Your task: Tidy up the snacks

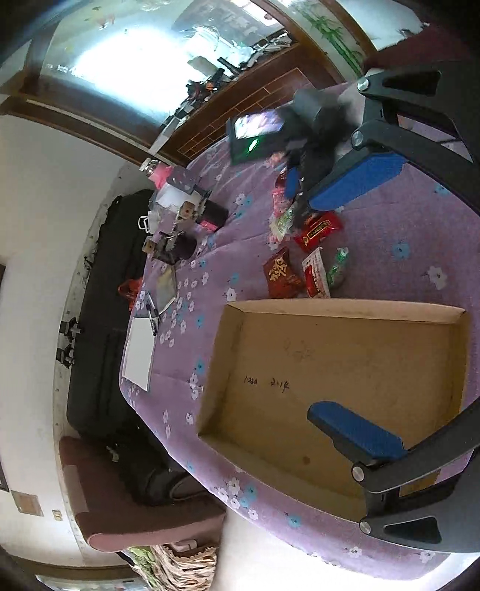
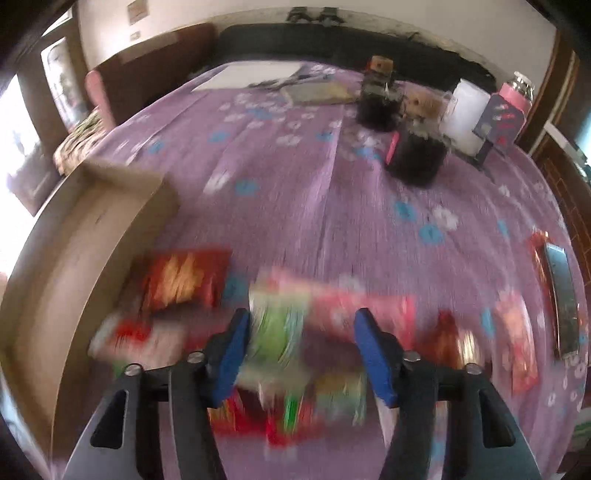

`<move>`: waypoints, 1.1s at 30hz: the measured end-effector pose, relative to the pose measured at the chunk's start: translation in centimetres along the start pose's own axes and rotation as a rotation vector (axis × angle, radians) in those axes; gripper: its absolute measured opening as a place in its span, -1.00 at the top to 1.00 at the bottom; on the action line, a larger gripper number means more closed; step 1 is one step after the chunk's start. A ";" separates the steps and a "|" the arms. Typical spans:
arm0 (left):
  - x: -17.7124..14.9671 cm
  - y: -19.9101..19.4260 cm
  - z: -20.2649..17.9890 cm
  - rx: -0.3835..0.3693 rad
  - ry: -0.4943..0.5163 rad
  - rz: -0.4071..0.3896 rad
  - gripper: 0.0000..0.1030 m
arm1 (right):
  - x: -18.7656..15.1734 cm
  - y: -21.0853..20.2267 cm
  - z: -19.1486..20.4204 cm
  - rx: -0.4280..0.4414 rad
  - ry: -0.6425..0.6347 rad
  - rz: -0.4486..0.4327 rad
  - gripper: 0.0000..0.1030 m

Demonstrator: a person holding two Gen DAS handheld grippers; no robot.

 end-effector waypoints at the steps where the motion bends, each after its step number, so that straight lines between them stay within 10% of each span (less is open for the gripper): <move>1: -0.1 0.3 -0.4 -0.004 0.006 0.006 -1.00 | -1.0 -0.5 -0.2 0.016 0.000 0.014 -0.10; 6: -1.1 1.8 -2.7 -0.041 0.031 0.050 -1.00 | -5.4 -2.8 -3.3 0.076 0.063 0.072 -0.06; 13: -1.9 3.3 -5.0 -0.050 0.040 0.082 -1.00 | -5.0 -7.9 -6.7 0.152 0.137 -0.126 -0.12; 25: -1.6 5.9 -5.4 -0.081 -0.006 0.132 -1.00 | -3.0 -0.7 -3.4 0.156 0.135 -0.105 0.02; 33: -2.2 10.3 -8.7 -0.148 0.028 0.238 -0.40 | -8.2 -2.7 -6.7 0.191 0.207 -0.051 0.14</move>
Point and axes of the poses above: each gripper's, at about its wrist camera, not at the fingertips, and y roughly the way its jaws point, z to its left, x to its top, the point moved 6 cm from there along y, roughly the way its jaws point, and after that the axes turned 1 degree about z, right-handed, at the moved point
